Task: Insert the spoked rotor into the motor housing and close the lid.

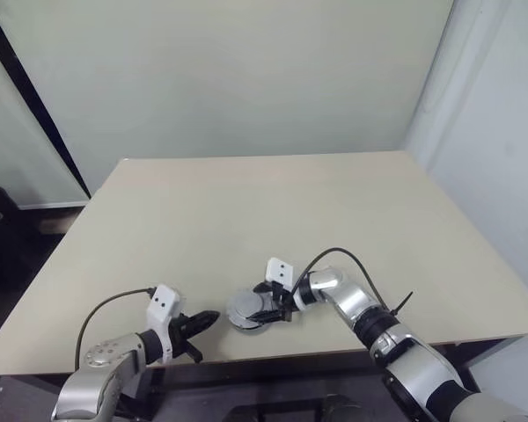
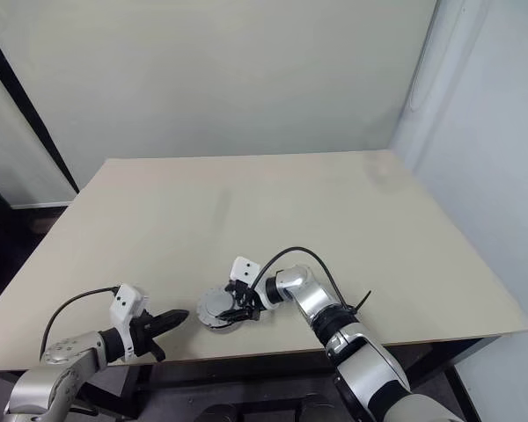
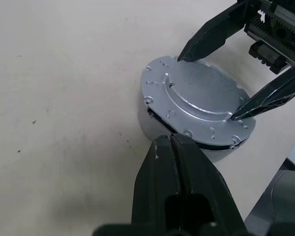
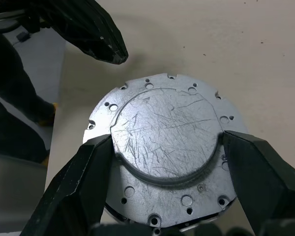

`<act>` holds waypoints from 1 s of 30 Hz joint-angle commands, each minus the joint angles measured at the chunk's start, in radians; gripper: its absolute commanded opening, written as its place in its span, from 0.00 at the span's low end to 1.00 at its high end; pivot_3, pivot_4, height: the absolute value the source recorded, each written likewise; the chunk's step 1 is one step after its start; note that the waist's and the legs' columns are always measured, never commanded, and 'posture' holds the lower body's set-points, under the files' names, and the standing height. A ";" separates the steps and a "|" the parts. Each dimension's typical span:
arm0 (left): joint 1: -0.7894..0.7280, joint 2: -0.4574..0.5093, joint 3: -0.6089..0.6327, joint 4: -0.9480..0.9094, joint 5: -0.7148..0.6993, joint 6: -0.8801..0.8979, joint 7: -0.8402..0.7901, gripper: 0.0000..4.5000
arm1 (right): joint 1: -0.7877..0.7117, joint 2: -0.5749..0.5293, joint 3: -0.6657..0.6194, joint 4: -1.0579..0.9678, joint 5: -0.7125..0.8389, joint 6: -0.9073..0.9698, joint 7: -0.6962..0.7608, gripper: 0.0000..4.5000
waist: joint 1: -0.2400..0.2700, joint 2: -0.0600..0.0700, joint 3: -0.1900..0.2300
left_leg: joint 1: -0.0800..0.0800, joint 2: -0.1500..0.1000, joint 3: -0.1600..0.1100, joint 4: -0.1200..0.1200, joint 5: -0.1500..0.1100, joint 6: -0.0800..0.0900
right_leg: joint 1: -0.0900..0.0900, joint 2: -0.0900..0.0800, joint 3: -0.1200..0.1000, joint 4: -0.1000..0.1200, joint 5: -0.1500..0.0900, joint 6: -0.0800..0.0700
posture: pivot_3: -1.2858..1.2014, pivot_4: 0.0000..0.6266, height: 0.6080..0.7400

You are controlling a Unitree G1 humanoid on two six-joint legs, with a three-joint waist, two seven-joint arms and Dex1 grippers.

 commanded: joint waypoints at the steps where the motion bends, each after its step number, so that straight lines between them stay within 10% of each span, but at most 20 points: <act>1: -0.026 -0.003 -0.007 -0.005 -0.005 -0.023 -0.006 0.00 | -0.003 -0.009 0.013 -0.061 -0.030 0.001 -0.002 0.74 | 0.000 0.000 0.000 | 0.000 0.000 0.000 0.000 0.000 0.000 | 0.000 0.000 0.000 0.000 0.000 0.000 | 0.52 0.00 1.00; 30: -0.126 -0.063 -0.150 0.151 0.098 -0.099 0.005 0.00 | 0.002 -0.053 0.062 -0.065 -0.099 -0.019 0.007 0.74 | 0.004 0.008 -0.005 | 0.001 -0.002 -0.001 0.002 0.000 0.000 | 0.004 0.000 0.000 0.000 0.000 0.000 | 0.52 0.00 1.00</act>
